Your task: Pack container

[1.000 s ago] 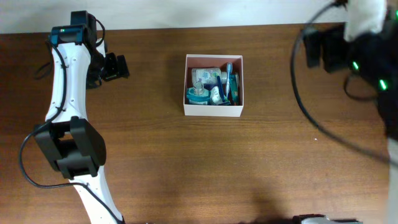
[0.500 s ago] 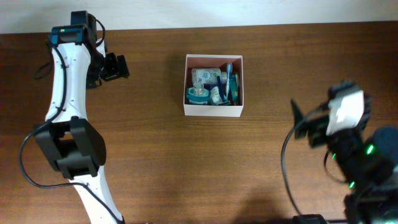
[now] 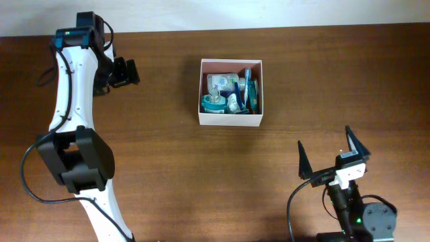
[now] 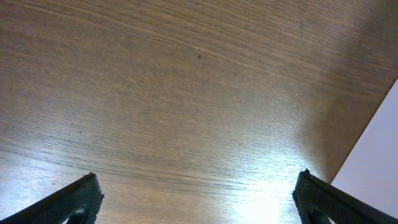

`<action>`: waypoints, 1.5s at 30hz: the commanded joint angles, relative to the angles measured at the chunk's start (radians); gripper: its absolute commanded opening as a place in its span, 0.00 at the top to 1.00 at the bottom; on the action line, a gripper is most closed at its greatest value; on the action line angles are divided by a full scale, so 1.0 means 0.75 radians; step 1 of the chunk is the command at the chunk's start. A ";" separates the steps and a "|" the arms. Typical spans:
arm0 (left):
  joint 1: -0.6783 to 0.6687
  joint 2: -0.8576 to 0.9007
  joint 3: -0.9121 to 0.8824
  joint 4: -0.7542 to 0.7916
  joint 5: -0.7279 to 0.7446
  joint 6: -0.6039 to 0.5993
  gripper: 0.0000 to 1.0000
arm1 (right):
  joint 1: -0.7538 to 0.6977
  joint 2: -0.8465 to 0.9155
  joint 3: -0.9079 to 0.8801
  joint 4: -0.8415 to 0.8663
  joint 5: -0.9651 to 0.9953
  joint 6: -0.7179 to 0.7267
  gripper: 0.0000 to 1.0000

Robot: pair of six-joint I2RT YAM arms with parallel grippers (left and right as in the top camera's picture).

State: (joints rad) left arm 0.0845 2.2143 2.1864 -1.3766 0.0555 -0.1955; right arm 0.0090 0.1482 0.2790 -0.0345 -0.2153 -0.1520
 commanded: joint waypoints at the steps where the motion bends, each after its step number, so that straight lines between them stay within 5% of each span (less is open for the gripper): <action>1: 0.002 -0.037 0.017 -0.001 0.010 0.003 0.01 | -0.006 -0.108 -0.128 0.054 0.052 0.150 0.01; 34: 0.002 -0.037 0.017 -0.001 0.010 0.003 0.01 | 0.039 -0.193 -0.365 0.100 0.072 0.241 0.01; 45: 0.002 -0.037 0.017 -0.001 0.010 0.003 0.01 | 0.040 -0.193 -0.365 -0.041 0.084 0.239 0.02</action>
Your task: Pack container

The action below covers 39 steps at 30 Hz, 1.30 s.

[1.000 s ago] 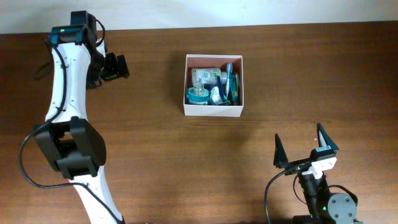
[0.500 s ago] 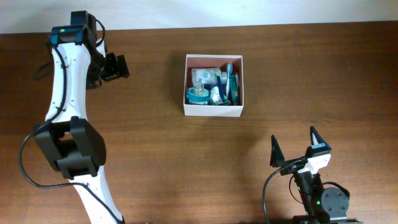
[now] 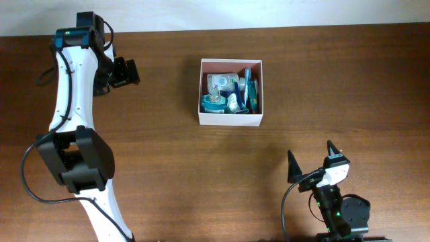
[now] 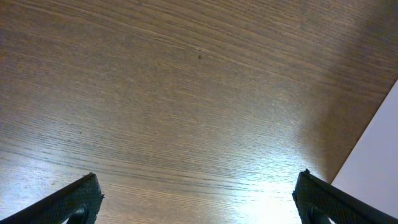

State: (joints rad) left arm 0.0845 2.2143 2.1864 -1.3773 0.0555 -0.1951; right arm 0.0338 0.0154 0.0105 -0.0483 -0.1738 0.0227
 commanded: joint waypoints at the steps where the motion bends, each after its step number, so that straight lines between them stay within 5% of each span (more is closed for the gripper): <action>1: 0.002 -0.037 0.017 0.000 0.010 0.002 0.01 | 0.007 -0.016 -0.007 -0.024 0.053 0.006 0.01; 39: 0.002 -0.037 0.017 0.000 0.010 0.002 0.01 | 0.007 -0.016 -0.007 -0.036 0.178 0.007 0.02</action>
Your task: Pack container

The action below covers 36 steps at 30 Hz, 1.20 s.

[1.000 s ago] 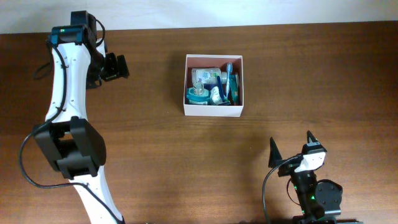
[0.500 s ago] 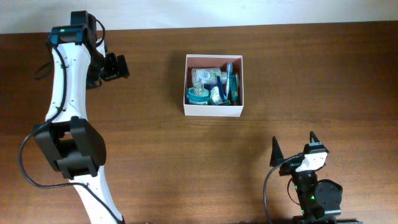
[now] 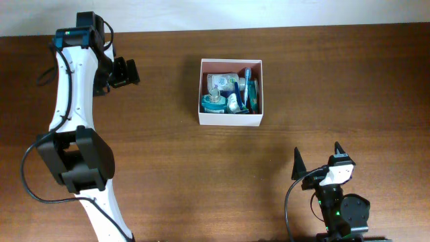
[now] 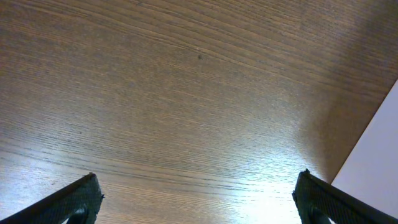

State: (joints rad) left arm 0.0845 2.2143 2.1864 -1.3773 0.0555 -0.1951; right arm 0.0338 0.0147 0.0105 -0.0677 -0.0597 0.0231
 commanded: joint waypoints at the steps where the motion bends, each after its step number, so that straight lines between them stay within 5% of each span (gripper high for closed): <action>1: 0.002 -0.037 0.017 0.000 0.010 0.002 0.01 | 0.007 -0.015 -0.007 -0.010 0.026 0.006 0.01; 36: 0.016 -0.051 0.019 0.021 -0.057 0.002 0.00 | 0.007 -0.015 -0.007 -0.010 0.026 0.006 0.01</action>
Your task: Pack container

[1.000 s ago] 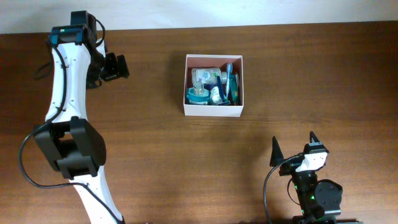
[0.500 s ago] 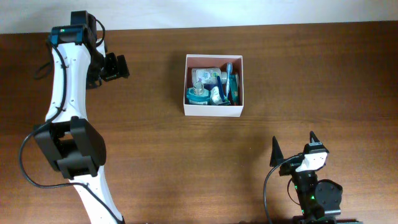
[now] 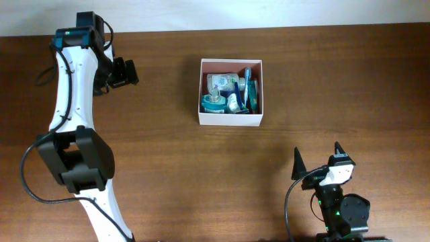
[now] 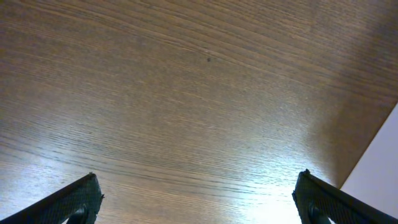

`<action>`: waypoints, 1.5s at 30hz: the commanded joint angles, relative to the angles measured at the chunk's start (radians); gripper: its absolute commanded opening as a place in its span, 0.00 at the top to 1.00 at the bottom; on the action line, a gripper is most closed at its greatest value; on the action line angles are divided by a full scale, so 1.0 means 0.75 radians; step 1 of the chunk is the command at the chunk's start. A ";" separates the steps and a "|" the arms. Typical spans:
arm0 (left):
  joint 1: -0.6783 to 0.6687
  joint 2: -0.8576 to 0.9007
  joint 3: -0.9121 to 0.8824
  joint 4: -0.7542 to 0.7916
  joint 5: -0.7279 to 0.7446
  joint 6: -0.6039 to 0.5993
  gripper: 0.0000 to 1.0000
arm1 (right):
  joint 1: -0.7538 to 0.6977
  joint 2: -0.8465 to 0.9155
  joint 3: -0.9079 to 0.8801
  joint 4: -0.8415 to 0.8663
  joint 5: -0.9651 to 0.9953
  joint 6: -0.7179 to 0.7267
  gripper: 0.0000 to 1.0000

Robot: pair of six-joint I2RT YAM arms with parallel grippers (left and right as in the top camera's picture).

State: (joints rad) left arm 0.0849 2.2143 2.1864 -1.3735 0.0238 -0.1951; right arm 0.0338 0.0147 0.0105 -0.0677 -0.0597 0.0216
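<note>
A white open box sits at the table's middle back, holding blue and teal toiletries and a blue toothbrush. My left gripper hangs open over bare wood at the far left, well apart from the box; in the left wrist view the left gripper has its fingertips spread wide with only wood between them. At the front right edge my right gripper stands open, its two black fingers pointing up, with nothing between them.
The brown wooden table ends at a white wall along the back, which shows as a pale strip at the right of the left wrist view. The left arm's white links and cables run down the left side.
The left wrist view has shifted slightly: the small dark speck in the wood lies a little to the right and lower. The right gripper and the box stand as before.
My right gripper stood open and wide at the front right, with the left gripper open at the far left. Then the right gripper sat lower and nearer the front edge, its fingers closer together. It shifted a little rightward after that. The box's contents stayed unchanged throughout.
</note>
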 commanded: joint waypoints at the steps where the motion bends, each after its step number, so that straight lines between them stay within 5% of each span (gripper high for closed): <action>1: 0.022 -0.061 0.023 0.018 0.001 0.002 0.01 | 0.007 -0.015 -0.007 -0.010 0.026 0.008 0.01; 15: 0.028 -0.808 0.026 0.174 -0.135 0.003 0.01 | 0.007 -0.015 -0.007 -0.010 0.026 0.008 0.01; 30: 0.028 -1.651 -0.044 -0.061 -0.233 0.002 0.00 | 0.007 -0.015 -0.007 -0.010 0.026 0.008 0.01; 38: 0.028 -2.054 -0.540 0.141 -0.243 0.002 0.01 | 0.007 -0.015 -0.007 -0.010 0.026 0.008 0.02; 45: 0.028 -2.385 -1.364 0.761 -0.243 0.002 0.01 | 0.007 -0.015 -0.007 -0.010 0.026 0.008 0.02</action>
State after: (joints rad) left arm 0.0998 0.5045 1.3972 -0.9409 -0.1501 -0.1955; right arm 0.0338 0.0139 0.0101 -0.0681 -0.0486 0.0227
